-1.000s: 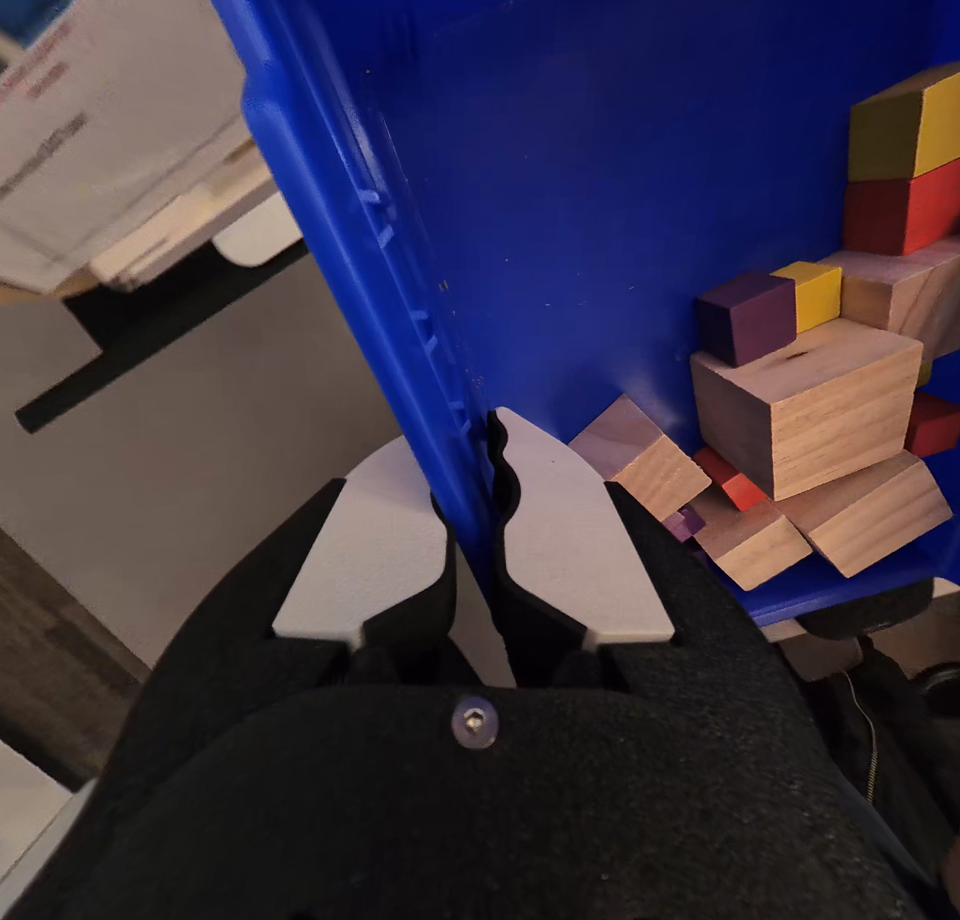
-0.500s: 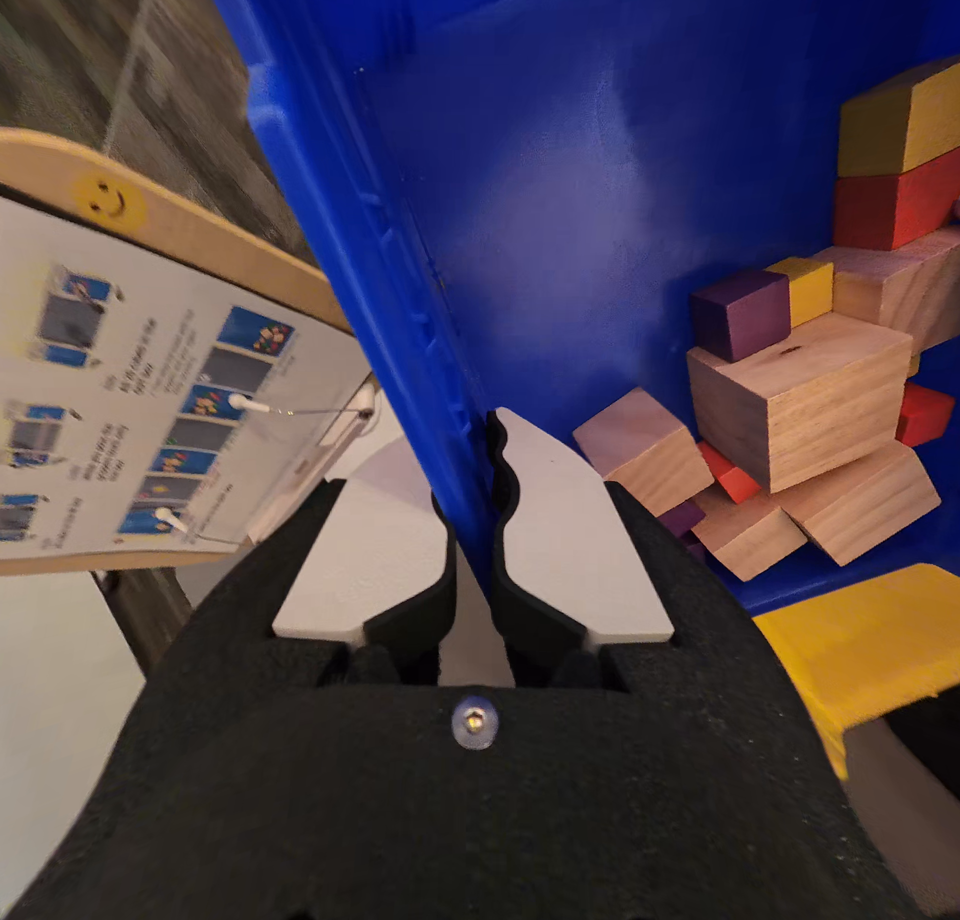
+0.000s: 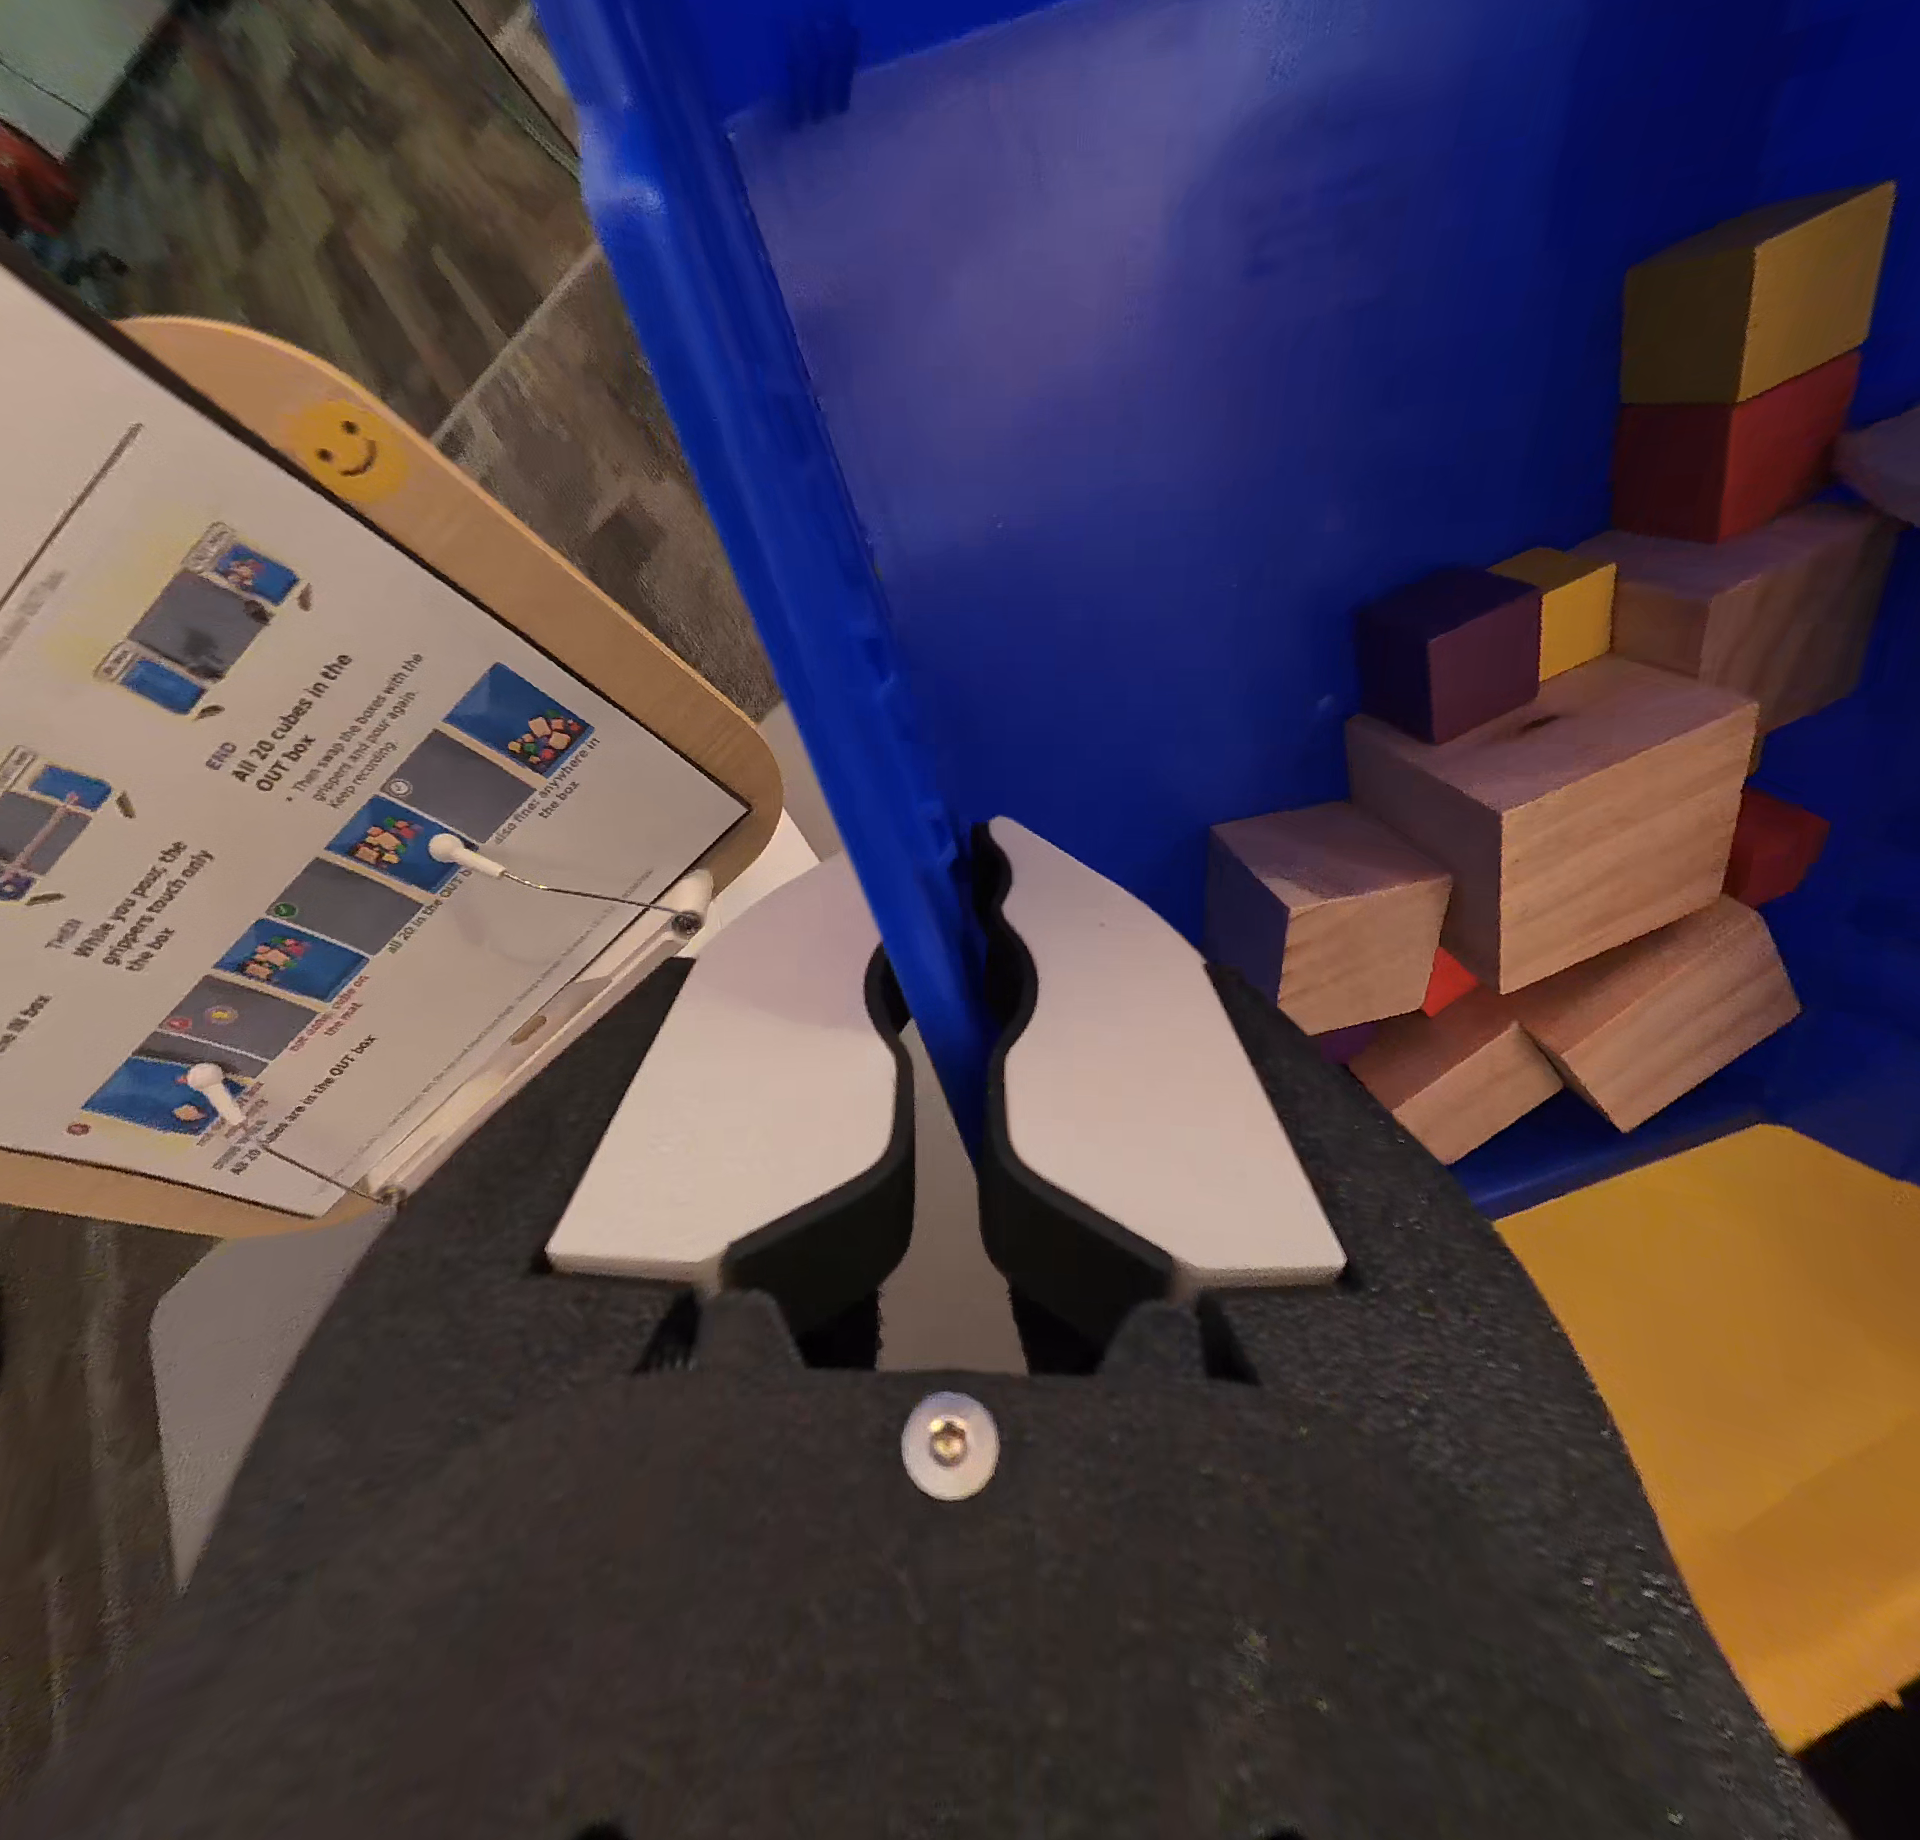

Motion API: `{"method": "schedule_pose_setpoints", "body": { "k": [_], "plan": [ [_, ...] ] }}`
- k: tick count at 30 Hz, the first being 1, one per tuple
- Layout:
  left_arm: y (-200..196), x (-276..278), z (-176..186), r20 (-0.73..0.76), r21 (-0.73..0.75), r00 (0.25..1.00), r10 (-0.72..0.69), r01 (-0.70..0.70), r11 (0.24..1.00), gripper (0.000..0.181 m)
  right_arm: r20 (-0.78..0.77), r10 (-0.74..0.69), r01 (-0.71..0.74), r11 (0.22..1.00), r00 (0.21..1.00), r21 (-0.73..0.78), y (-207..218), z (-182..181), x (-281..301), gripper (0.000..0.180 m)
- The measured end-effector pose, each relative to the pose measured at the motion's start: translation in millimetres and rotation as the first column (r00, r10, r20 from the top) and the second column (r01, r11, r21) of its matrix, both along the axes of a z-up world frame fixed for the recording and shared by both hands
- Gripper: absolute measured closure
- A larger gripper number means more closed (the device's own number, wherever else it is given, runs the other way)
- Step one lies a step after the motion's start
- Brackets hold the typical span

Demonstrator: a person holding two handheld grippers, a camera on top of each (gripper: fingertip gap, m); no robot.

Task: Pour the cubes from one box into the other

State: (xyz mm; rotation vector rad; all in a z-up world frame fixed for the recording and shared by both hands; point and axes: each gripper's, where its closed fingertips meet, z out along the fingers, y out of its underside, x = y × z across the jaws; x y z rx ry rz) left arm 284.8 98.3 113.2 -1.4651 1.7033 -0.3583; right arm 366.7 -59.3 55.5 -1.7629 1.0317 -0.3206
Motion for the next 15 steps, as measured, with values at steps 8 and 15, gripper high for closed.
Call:
{"method": "schedule_pose_setpoints", "body": {
  "k": [8,15],
  "plan": [
    [6,-20,1,0.137,-0.002,0.990,0.032,-0.032,0.999,0.173,0.073,0.046,-0.046,0.999,0.996,-0.003,10,11,-8,0.174],
    [16,-26,1,0.229,-0.065,0.973,0.022,-0.007,0.998,0.173,0.173,0.037,-0.024,0.997,0.984,-0.076,16,26,-16,0.174]
  ]
}}
